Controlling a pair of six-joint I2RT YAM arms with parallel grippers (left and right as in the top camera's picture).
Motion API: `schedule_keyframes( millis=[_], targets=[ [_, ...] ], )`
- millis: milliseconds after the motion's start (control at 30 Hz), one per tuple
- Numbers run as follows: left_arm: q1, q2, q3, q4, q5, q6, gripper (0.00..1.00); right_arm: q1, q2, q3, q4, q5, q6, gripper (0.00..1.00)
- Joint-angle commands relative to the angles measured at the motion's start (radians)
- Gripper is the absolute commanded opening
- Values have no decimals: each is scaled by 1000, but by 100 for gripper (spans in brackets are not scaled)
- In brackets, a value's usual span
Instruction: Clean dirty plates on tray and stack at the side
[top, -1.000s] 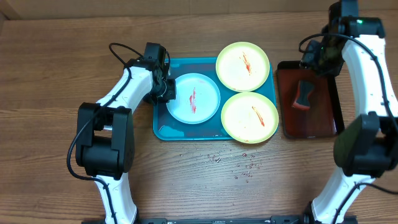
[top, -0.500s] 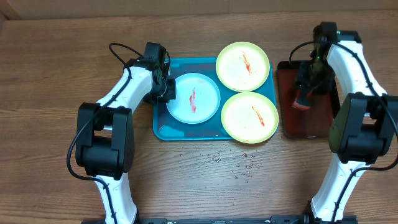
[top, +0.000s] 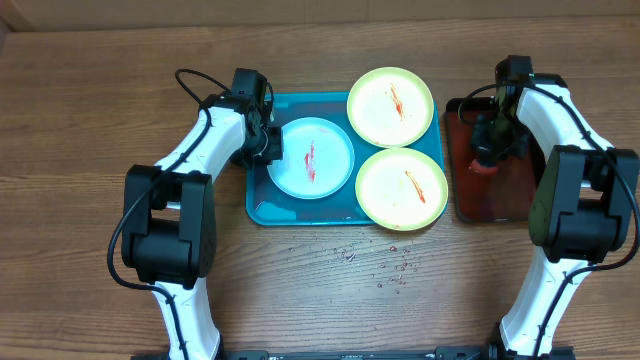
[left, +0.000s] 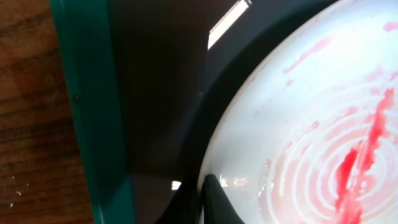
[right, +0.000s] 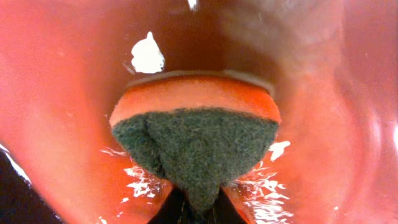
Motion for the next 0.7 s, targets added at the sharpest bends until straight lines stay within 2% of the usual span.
schedule_keyframes(
  millis=[0,200,333,467,667],
  targets=[
    [0,20,2,-15,-26,-9,4,-6,-3,8,-15,10,-2,4],
    [0,20,2,-14,-25,-10,4,-6,-40,128,-134,-11,-11,4],
    [1,20,2,-15,-21,-10,4,-1,-105,225,-205,-180,-96,4],
    [1,20,2,-22,-14,-8,4,31,-176,245,-214,-397,-166,4],
    [1,20,2,-26,-13,-9,4,185,-183,244,-195,-510,-158,4]
  ],
)
